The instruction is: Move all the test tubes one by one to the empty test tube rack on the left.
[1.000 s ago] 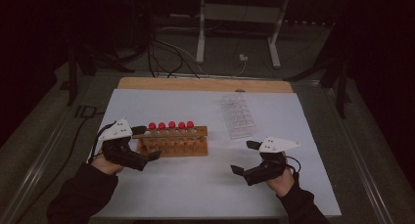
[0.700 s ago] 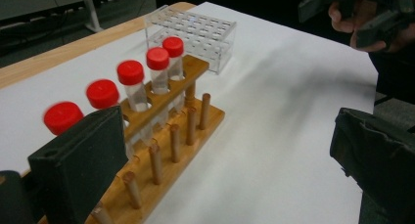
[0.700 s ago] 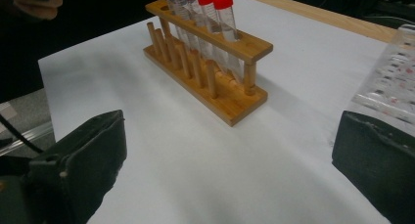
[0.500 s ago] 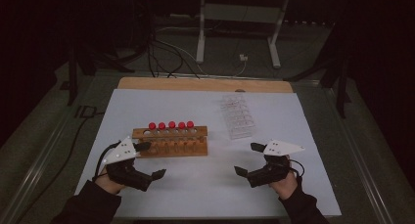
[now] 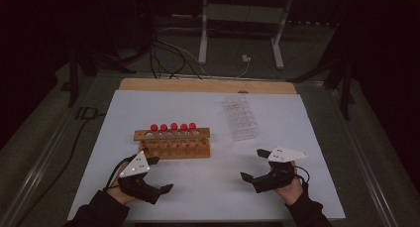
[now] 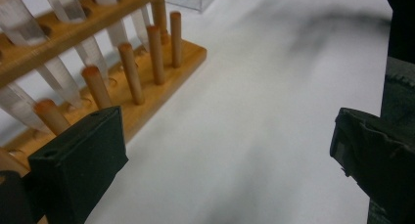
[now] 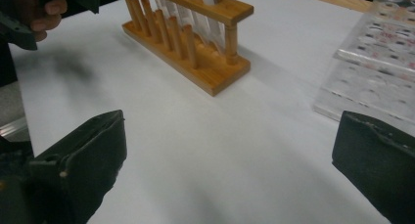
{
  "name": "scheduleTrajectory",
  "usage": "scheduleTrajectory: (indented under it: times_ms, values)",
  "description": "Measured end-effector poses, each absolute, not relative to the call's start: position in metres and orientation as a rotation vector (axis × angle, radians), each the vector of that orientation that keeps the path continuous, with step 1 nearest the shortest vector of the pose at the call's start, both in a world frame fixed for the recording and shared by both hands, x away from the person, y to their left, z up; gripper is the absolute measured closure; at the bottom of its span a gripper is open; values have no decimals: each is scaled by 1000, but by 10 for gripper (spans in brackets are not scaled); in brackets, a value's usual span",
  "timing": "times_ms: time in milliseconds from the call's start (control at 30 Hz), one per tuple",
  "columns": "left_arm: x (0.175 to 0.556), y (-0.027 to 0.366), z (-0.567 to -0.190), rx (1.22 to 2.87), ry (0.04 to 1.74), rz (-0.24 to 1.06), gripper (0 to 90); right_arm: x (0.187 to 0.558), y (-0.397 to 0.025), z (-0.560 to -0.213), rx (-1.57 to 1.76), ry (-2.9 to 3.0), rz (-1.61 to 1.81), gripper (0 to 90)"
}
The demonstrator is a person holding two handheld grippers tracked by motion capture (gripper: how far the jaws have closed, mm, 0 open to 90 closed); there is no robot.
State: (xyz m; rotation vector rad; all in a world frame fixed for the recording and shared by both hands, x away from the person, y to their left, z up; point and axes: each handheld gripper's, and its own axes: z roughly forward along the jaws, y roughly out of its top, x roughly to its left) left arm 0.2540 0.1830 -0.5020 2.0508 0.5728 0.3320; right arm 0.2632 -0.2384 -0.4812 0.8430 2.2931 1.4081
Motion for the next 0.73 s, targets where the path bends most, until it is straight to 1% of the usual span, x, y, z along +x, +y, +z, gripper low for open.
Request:
scheduleTrajectory:
  times_ms: [300,467,733]
  values:
    - [253,192,-522,2067,598,407,11,265,-243,-489,851,2288,1382,0]
    - [255,193,-523,2055,618,401,11,266,-242,-491,840,2285,1366,0]
    - [255,190,-524,2057,606,373,11,266,-240,-493,825,2303,1346,0]
